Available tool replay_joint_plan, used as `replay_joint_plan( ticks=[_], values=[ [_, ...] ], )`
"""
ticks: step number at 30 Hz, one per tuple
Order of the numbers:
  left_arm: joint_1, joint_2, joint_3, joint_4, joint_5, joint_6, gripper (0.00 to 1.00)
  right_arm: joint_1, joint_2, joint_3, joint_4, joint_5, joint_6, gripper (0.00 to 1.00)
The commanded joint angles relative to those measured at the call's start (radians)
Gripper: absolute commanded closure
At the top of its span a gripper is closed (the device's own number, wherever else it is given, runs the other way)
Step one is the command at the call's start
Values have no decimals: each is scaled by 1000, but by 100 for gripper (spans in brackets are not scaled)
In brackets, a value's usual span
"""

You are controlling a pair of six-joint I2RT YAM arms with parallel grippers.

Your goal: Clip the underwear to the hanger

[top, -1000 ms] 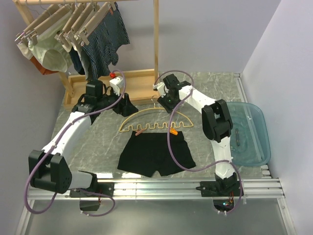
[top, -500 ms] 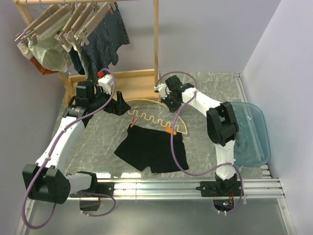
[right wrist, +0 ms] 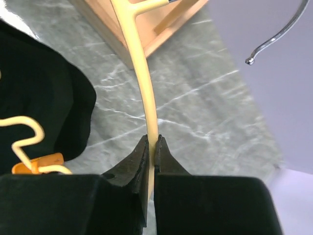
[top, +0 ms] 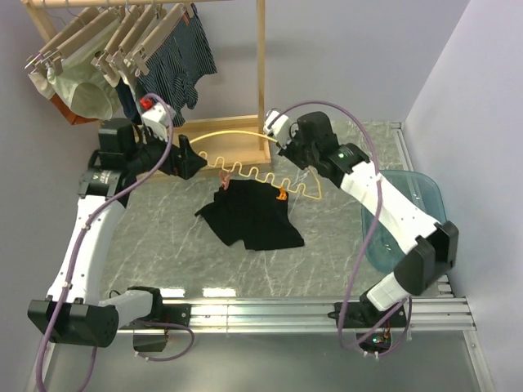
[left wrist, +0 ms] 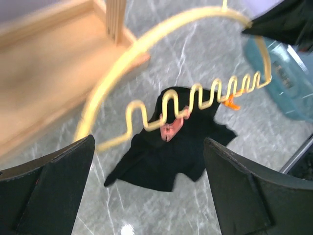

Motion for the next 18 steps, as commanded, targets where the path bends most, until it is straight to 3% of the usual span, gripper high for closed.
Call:
replay_joint_plan(
  ticks=[1,9,18],
  values=[
    [26,-22,144,-28,83,-6,1,39,-107,-72,114,82,-105,100],
    [35,-10,356,-150,173,3,2,78,-212,-99,178,159,-253,100],
    [35,-38,344,-175,156,16,3,151,-336,-132,310,180,-380,100]
  ],
)
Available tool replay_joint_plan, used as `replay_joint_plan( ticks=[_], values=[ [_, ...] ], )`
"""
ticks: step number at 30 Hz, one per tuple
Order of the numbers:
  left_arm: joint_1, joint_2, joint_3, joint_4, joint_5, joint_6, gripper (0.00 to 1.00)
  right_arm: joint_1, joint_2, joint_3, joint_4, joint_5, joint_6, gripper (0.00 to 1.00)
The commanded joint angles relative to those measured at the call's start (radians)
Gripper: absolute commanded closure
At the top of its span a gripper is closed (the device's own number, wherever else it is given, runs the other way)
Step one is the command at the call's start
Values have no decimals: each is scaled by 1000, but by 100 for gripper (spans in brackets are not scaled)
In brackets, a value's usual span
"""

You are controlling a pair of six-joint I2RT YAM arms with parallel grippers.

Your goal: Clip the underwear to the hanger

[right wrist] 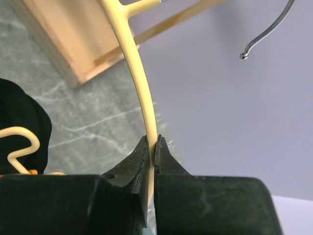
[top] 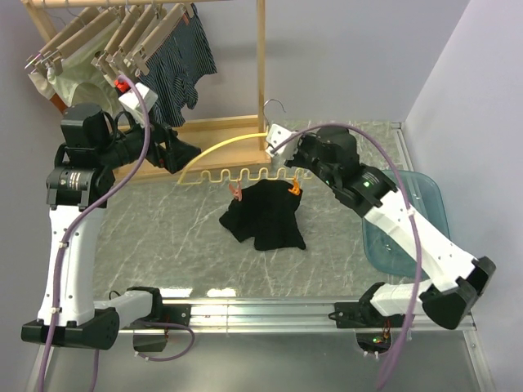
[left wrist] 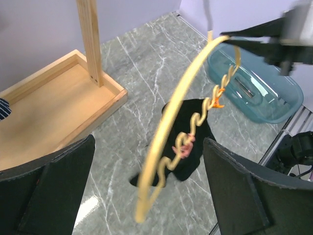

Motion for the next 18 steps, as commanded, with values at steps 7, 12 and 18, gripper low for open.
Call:
replay_joint_plan(
  ticks=[7,12,18],
  values=[
    [3,17,60,-62,78,24,6,101,-97,17,179,47,-136,100],
    [3,0,5,-93,173,22,9,141,-97,9,213,87,-192,100],
    [3,-18,-58,-133,210,70,14,169,-84,32,224,104,-210,100]
  ],
)
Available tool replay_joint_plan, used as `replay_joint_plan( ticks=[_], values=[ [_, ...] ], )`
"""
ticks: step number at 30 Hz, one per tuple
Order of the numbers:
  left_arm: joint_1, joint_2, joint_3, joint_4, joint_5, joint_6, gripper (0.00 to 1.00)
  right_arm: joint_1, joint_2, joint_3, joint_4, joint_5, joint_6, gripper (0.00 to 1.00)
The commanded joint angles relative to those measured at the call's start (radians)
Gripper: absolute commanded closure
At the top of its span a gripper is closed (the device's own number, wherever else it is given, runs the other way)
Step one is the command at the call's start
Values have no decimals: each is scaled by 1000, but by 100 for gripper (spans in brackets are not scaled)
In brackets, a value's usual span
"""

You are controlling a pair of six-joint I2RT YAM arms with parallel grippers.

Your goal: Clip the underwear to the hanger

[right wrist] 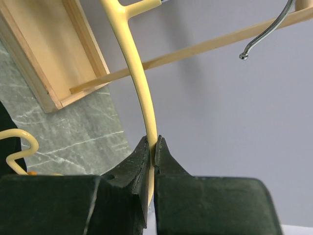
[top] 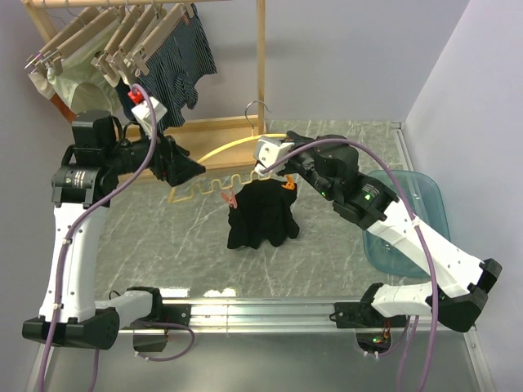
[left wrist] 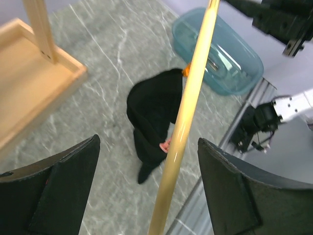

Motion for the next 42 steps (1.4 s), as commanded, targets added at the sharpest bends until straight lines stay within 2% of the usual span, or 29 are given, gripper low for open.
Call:
replay_joint_plan(
  ticks=[1,8,13,14,17,18,20,23,25,26,27,29,30,31,33,42],
  values=[
    [3,-24,-25,-46,69,60,14,15,-18,37,117,34,-19,100],
    [1,-50,-83,-76,100,121,31,43,-14,58,142,30,-25,100],
    [3,-70,-103,-53,126,126,50,61,-3,55,167,28,-31,100],
    [3,-72,-100,-57,135,126,58,64,-1,61,173,31,-33,100],
    [3,-86,-100,-48,150,105,71,74,17,70,194,48,-40,100],
    [3,-89,-100,-39,147,98,86,77,25,70,205,54,-42,100],
    [3,-106,-105,-19,137,52,100,78,31,70,228,76,-47,100],
    [3,-141,-126,67,92,-64,100,78,40,64,265,108,-48,99],
    [3,-162,-128,122,54,-109,100,80,43,52,278,120,-56,86],
    [3,-164,-107,130,4,-116,100,80,40,43,301,135,-63,76],
    [4,-161,-94,136,-18,-124,100,78,35,28,303,140,-68,58],
    [6,-158,-62,156,-79,-155,100,78,28,5,333,149,-71,40],
    [8,-155,-54,159,-103,-165,100,78,22,-3,344,151,-70,23],
    [8,-149,-39,168,-127,-187,100,78,19,-8,354,157,-70,17],
    [8,-141,-24,171,-196,-196,100,75,11,-18,372,169,-65,7],
    [11,-95,97,159,-504,-175,100,35,-38,-29,360,175,-25,3]
  ],
)
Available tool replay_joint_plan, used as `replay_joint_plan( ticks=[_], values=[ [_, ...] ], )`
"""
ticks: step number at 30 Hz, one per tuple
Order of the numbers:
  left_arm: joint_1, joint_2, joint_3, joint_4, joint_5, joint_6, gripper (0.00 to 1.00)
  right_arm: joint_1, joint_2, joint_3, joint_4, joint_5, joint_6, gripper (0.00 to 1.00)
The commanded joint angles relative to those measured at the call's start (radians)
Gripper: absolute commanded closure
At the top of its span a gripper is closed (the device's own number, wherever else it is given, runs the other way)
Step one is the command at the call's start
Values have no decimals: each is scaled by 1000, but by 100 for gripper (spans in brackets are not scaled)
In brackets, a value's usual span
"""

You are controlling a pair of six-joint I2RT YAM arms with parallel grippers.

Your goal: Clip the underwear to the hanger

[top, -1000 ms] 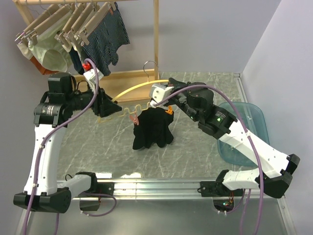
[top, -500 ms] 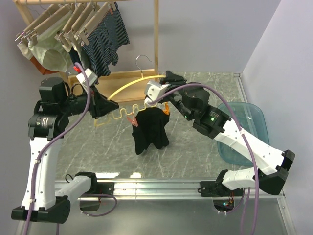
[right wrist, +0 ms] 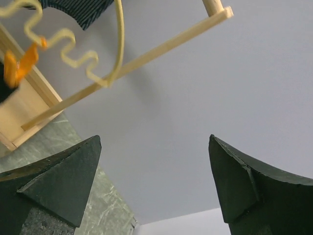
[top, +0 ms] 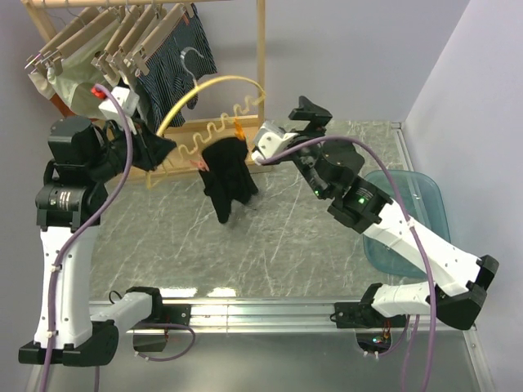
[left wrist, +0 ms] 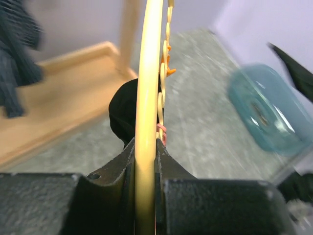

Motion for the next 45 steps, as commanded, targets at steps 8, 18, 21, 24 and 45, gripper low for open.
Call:
replay_joint_plan(
  ticks=[8,18,21,24,45],
  values=[
    [6,94,194,117,-267,51,100,-121,-68,66,-26,16,147,1],
    [4,257,287,290,-231,27,100,-191,-101,63,-68,-9,215,0],
    [4,309,318,347,-201,-4,100,-194,-101,62,-67,-9,213,0],
    [4,358,350,387,-197,-26,100,-194,-99,52,-57,-13,213,0],
    [-62,521,330,516,-258,-4,100,-201,-50,65,-31,-9,233,0]
  ],
)
